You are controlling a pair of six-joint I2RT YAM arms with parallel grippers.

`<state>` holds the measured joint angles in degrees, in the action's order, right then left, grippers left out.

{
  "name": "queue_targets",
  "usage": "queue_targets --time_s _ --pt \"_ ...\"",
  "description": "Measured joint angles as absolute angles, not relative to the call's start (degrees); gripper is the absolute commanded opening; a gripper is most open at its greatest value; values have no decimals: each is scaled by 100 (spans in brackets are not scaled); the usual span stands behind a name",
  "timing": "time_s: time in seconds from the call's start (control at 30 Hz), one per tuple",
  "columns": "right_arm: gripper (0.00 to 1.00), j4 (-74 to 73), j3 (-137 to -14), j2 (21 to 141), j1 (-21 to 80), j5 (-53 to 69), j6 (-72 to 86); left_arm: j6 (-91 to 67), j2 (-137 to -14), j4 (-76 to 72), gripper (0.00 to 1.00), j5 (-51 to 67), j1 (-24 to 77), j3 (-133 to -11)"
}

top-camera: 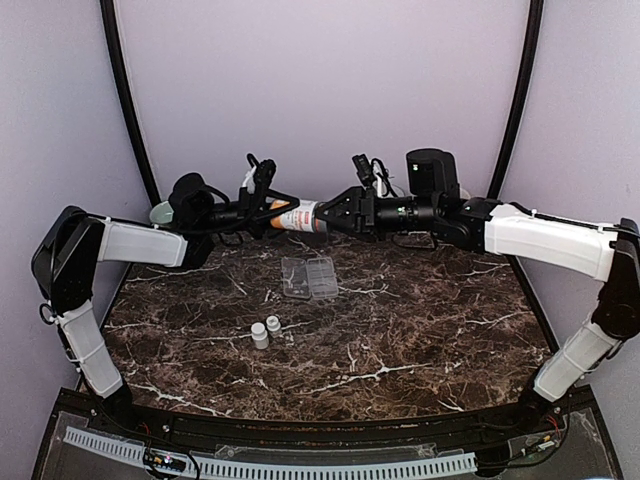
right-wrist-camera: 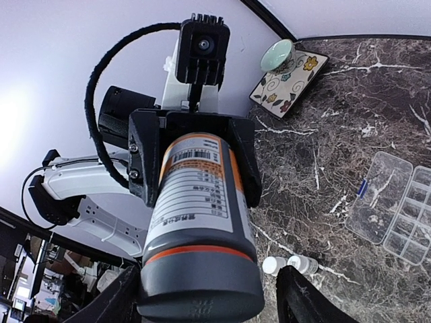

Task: Sort the pills into containers
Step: Unscrew the lid of the pill bottle.

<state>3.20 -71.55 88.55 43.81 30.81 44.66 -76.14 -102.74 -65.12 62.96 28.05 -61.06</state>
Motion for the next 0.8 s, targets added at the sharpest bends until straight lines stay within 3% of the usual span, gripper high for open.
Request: queue_targets --time_s 0.2,0.37,0.8 --pt "60 379 -7155 8884 4381 3210 4512 -7697 -10274 -6604 0 6296 2827 -6106" --pt "40 427 -7155 8884 4381 3242 4525 -7719 -10274 -6611 0 6296 2829 -6106" --pt "38 -749 -7596 8766 4604 2373 2676 -7787 -10278 -6578 0 6224 2858 -6106"
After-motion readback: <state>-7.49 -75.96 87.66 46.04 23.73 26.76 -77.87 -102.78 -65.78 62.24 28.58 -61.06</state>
